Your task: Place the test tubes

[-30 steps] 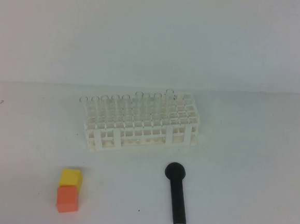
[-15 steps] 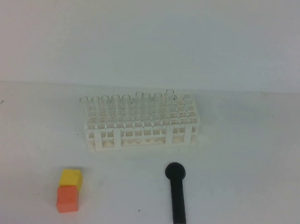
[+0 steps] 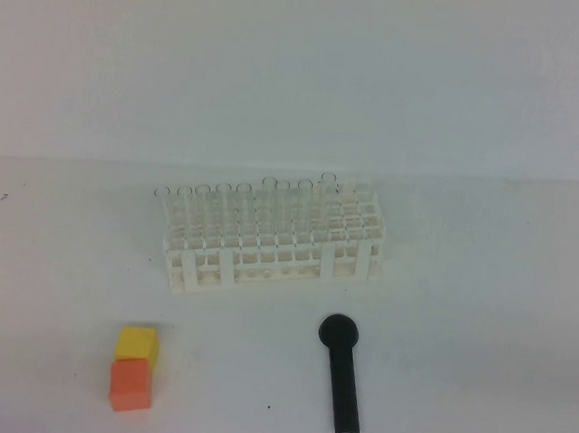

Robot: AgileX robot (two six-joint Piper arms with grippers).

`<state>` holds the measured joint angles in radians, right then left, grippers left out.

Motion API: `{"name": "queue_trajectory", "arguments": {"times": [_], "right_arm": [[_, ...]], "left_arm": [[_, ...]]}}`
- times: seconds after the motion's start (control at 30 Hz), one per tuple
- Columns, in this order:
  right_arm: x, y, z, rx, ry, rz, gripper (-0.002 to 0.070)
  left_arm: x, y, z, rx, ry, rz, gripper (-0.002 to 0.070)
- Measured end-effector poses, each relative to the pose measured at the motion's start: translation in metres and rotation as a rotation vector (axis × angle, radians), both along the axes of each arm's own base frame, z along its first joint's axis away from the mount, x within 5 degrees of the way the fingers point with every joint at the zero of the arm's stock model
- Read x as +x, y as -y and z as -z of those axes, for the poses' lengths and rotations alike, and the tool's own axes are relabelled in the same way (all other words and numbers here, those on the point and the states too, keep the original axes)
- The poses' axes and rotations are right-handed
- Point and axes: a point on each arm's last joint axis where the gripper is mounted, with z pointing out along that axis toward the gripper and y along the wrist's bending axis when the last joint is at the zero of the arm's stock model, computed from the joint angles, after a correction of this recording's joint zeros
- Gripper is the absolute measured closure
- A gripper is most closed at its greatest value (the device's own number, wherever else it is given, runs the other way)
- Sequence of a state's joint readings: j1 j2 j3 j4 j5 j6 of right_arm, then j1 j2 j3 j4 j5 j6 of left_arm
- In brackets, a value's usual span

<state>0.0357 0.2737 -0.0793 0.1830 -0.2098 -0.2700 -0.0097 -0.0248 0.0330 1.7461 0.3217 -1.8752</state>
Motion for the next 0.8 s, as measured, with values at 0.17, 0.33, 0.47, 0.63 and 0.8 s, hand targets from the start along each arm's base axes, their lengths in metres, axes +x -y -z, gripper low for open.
{"name": "queue_trajectory", "arguments": {"times": [0.17, 0.33, 0.47, 0.63, 0.8], "right_arm": [[-0.014, 0.003, 0.025, 0.006, -0.171, 0.055, 0.0678], [-0.025, 0.005, 0.052, 0.026, -0.242, 0.080, 0.0678], [-0.029, 0.005, 0.065, 0.029, -0.355, 0.084, 0.0678], [-0.029, 0.005, 0.066, -0.002, -0.365, 0.082, 0.0678], [-0.030, 0.005, 0.066, -0.006, -0.369, 0.081, 0.0678]], "left_arm": [[0.000, 0.000, 0.000, 0.000, 0.000, 0.000, 0.0676], [0.000, 0.000, 0.000, 0.000, 0.000, 0.000, 0.0676], [0.000, 0.000, 0.000, 0.004, 0.000, 0.002, 0.0676], [0.000, 0.000, 0.000, 0.006, 0.000, 0.002, 0.0676], [0.000, 0.000, 0.000, 0.006, 0.000, 0.002, 0.0676]]}}
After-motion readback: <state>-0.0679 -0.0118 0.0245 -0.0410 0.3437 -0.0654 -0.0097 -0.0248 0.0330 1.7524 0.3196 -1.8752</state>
